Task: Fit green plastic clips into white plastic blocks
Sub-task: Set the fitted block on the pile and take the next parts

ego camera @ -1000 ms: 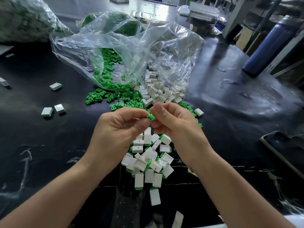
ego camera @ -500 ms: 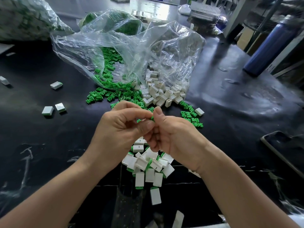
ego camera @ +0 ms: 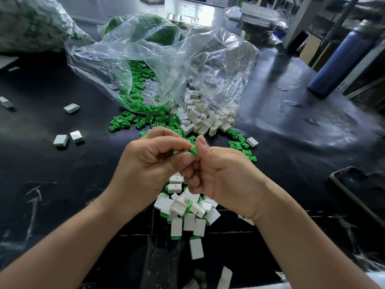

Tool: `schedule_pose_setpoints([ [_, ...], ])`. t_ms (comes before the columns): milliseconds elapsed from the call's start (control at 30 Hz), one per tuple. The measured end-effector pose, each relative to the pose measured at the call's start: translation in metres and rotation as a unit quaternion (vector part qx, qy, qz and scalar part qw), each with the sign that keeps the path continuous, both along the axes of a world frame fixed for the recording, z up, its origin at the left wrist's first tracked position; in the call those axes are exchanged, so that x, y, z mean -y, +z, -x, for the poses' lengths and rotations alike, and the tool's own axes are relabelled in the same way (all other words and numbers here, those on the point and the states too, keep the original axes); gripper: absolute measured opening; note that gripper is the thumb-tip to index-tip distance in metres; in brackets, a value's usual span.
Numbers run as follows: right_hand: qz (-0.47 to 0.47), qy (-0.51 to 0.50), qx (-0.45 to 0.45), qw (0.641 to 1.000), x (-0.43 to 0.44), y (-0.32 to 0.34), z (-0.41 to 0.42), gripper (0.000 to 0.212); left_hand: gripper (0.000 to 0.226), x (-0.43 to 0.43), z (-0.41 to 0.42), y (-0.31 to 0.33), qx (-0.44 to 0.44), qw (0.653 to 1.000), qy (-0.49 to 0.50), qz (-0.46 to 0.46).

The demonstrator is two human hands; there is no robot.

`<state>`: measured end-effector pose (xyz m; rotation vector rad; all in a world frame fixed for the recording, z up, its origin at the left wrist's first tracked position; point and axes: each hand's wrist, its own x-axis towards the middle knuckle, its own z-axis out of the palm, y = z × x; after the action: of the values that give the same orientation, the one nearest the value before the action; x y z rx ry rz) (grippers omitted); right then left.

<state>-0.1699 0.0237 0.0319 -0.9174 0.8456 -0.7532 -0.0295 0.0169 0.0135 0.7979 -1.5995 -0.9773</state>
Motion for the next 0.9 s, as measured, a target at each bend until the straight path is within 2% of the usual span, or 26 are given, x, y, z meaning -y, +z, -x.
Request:
schedule_pose_setpoints([
  [167,0.001,0.0,0.015,1.0,0.001,0.0017,0.0023,0.032,0.016,-0.0006,0.0004,-0.0018,-0.018,1.0,-0.009,-0.011],
  [400,0.058,-0.019,-0.056,0.997,-0.0045,-0.0004,-0.0002,0.033,0.011,-0.0024,-0.0019,-0.0016,0.033,0.999,0.015,0.007],
  [533,0.035,-0.005,-0.012,0.999,-0.004,0.0023,0.0009,0.031,0.009,-0.0023,0.0,-0.0012,-0.018,1.0,-0.002,-0.002],
  [733,0.014,0.031,0.03,0.999,-0.0047,0.0059,0.0032,0.029,0.034,-0.001,-0.0023,-0.0024,-0.055,0.997,-0.048,0.008],
  [900,0.02,0.003,0.035,0.999,-0.0077,0.0053,-0.0011,0.029,0.03,-0.002,-0.0031,-0.0046,-0.05,0.998,-0.034,0.026],
])
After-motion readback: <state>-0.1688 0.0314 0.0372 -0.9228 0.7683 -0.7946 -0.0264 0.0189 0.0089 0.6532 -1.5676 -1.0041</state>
